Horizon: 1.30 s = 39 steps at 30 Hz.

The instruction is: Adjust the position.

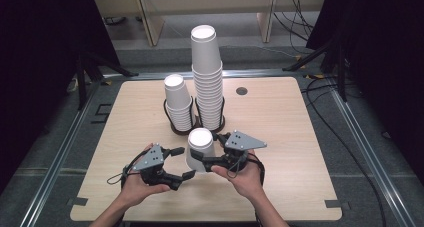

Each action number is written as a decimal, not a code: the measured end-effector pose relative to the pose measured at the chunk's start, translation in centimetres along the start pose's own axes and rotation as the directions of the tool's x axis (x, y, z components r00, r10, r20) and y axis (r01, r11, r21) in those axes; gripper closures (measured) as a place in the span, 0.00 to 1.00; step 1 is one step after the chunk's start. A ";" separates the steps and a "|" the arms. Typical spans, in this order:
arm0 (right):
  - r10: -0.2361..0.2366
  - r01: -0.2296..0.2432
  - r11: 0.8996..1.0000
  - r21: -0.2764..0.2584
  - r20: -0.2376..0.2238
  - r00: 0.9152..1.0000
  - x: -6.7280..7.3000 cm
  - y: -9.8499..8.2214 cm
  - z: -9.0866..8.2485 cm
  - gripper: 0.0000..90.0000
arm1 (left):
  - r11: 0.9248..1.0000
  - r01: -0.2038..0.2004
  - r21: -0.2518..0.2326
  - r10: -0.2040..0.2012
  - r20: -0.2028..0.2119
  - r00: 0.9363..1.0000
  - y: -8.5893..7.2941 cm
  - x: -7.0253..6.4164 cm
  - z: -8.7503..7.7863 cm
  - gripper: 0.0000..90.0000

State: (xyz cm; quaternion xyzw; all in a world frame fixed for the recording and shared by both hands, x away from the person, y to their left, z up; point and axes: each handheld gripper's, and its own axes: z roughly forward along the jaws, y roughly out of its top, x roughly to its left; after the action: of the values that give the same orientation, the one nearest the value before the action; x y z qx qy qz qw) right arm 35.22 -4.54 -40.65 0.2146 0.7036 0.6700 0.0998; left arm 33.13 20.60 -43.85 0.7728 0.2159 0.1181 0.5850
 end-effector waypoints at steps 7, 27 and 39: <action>-0.008 0.008 1.000 0.000 -0.027 1.000 0.3 -0.5 1.1 0.28 | 1.000 0.003 0.010 -0.003 0.014 1.000 0.0 0.1 0.5 0.16; 0.043 -0.042 0.999 0.024 -0.053 0.998 1.0 -0.8 1.9 0.28 | 1.000 0.005 0.018 -0.006 0.018 1.000 -0.1 0.4 1.6 0.07; 0.052 -0.050 0.998 0.023 -0.069 0.996 0.6 -0.9 1.9 0.27 | 0.999 -0.018 0.027 0.017 0.028 0.999 -0.1 0.7 1.5 0.14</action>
State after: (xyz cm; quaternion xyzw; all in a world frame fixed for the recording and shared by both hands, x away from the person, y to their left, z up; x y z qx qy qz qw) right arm 35.35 -2.56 -41.64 0.2102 0.7079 0.6720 0.0560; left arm 34.37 19.70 -44.38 0.7840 0.2025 0.1095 0.5764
